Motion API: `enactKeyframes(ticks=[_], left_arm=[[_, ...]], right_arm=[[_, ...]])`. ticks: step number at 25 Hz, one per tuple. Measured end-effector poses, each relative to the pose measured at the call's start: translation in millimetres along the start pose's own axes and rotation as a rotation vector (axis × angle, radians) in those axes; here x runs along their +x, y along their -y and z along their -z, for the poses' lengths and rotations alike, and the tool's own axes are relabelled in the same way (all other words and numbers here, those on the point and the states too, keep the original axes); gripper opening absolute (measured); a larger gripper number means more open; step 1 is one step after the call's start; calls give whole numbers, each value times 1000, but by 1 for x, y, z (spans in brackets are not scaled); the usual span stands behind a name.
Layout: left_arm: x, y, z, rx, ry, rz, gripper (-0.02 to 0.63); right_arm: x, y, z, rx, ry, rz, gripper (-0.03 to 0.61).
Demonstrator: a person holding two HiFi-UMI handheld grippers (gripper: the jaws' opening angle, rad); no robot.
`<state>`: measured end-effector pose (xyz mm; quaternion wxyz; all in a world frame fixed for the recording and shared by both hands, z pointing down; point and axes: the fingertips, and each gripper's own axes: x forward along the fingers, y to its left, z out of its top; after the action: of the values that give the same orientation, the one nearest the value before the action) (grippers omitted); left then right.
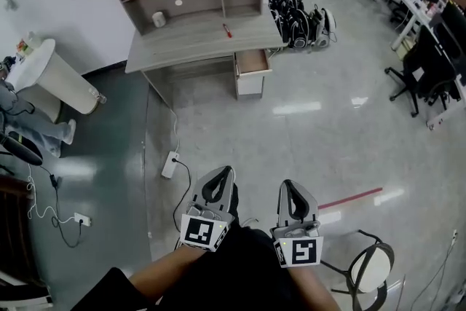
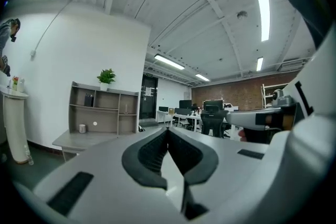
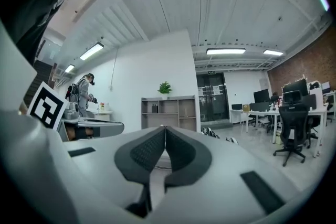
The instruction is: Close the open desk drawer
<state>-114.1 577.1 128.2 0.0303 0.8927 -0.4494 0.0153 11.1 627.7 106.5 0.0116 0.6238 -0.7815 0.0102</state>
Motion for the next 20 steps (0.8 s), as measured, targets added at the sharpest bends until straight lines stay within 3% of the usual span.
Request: enactKeyframes(ticks=[6, 10, 20], left_arm=[[43, -4, 5, -7, 0, 47, 12], [83, -21, 14, -76, -25, 76, 12], [217, -97, 29, -116, -96, 83, 12]], right_arm=[[22, 21, 11, -24, -47, 25, 17], [53, 20, 21, -32, -62, -10, 17], [210, 61, 31, -14, -105, -43, 17]])
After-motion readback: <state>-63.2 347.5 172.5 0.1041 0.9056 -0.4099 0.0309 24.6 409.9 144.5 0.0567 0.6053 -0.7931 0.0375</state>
